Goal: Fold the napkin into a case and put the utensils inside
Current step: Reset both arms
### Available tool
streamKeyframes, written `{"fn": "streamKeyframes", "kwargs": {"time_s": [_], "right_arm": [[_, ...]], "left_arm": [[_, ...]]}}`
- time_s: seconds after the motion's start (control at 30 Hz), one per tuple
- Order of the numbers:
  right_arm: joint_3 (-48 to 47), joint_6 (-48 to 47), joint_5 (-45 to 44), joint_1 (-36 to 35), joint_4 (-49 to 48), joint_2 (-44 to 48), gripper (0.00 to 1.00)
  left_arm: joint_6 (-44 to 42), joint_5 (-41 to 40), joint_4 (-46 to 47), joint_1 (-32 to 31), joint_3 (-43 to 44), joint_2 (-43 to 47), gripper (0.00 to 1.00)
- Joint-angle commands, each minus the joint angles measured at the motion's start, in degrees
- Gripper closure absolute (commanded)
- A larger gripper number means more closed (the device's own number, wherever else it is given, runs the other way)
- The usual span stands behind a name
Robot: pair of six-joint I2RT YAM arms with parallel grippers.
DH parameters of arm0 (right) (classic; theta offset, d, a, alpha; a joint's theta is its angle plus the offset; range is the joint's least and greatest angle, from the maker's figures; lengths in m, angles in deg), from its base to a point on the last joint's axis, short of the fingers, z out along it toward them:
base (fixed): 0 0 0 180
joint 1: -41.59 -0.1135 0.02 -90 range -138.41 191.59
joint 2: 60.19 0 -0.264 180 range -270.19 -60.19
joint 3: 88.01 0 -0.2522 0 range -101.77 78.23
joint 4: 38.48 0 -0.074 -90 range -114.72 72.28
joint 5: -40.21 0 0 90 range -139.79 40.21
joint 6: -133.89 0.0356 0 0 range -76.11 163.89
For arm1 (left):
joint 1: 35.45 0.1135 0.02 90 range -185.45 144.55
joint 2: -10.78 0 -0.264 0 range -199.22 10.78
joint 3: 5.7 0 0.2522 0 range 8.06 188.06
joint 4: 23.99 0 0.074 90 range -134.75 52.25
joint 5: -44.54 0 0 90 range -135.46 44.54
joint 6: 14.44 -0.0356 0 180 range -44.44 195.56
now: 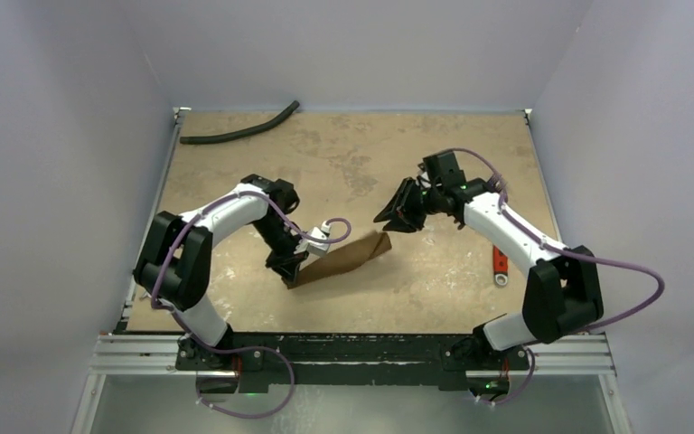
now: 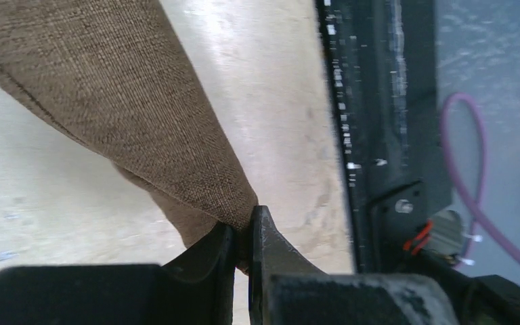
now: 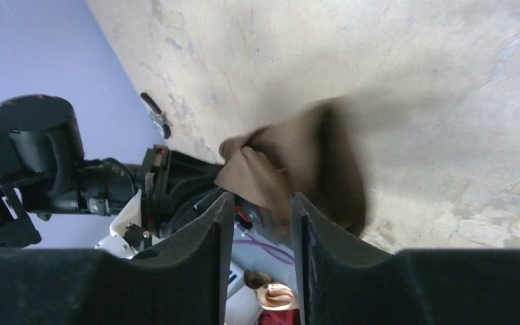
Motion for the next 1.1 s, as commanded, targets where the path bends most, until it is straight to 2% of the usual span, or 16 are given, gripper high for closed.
{"fn": "streamKeyframes", "kwargs": {"time_s": [0.0,0.13,0.2,0.27,0.3,0.33,0.37,0.4,0.43,0.5,0.53,0.57,0.67,0.8,0.93,1.07], "right_arm": [[0.5,-3.5,-5.4,1.8,2.6,-0.4,0.52],[-3.8,-16.0,-13.3,1.8,7.1,-3.5,0.36],[-3.8,-21.2,-17.2,1.6,4.3,0.6,0.34],[1.3,-27.8,-16.1,-1.0,-8.5,11.1,0.33],[6.5,-31.6,-13.1,-2.6,-18.9,17.4,0.31],[12.3,-35.6,-8.5,-4.1,-30.5,24.4,0.2],[17.9,-38.1,-2.3,-5.1,-39.5,29.7,0.15],[20.4,-41.3,1.7,-5.3,-44.2,32.4,0.13],[20.2,-44.7,7.8,-5.3,-44.5,31.8,0.14],[14.9,-56.0,14.6,-6.0,-36.8,24.3,0.14],[11.9,-60.4,17.3,-7.2,-31.6,19.9,0.04],[9.1,-63.7,18.2,-8.8,-28.0,15.1,0.02],[2.3,-72.0,13.3,-12.9,-20.1,4.4,0.01],[4.7,-79.3,8.6,-14.5,-22.0,5.6,0.01],[8.7,-82.5,3.4,-14.5,-24.2,9.6,0.01],[11.6,-85.6,-0.5,-15.5,-26.3,8.9,0.01]], "left_arm": [[0.1,6.8,-7.3,1.0,-1.2,2.1,1.0],[-1.5,9.2,-9.3,1.8,0.1,-0.2,1.0],[-2.5,10.8,-11.0,2.6,1.4,-2.3,1.0],[-1.2,12.2,-11.2,3.9,3.2,-3.8,1.0],[-1.0,12.5,-11.1,4.4,3.9,-4.2,1.0],[-0.9,12.5,-11.2,4.6,4.4,-4.6,1.0],[-0.8,12.2,-11.2,4.7,4.9,-5.2,1.0],[-0.8,12.1,-11.1,4.9,5.1,-6.1,1.0],[-0.9,12.1,-11.1,5.1,5.2,-7.0,1.0],[-1.5,12.7,-11.2,5.8,5.2,-8.7,1.0],[-1.6,12.9,-11.1,6.2,5.2,-9.3,1.0],[-1.8,13.3,-11.2,6.9,5.4,-9.8,1.0],[-2.5,13.6,-11.1,9.3,5.6,-10.0,1.0],[-3.8,11.8,-11.1,12.0,5.4,-9.8,1.0],[-5.2,9.9,-11.2,12.6,5.1,-9.8,1.0],[-6.0,9.1,-11.2,12.9,6.1,-11.9,1.0]]}}
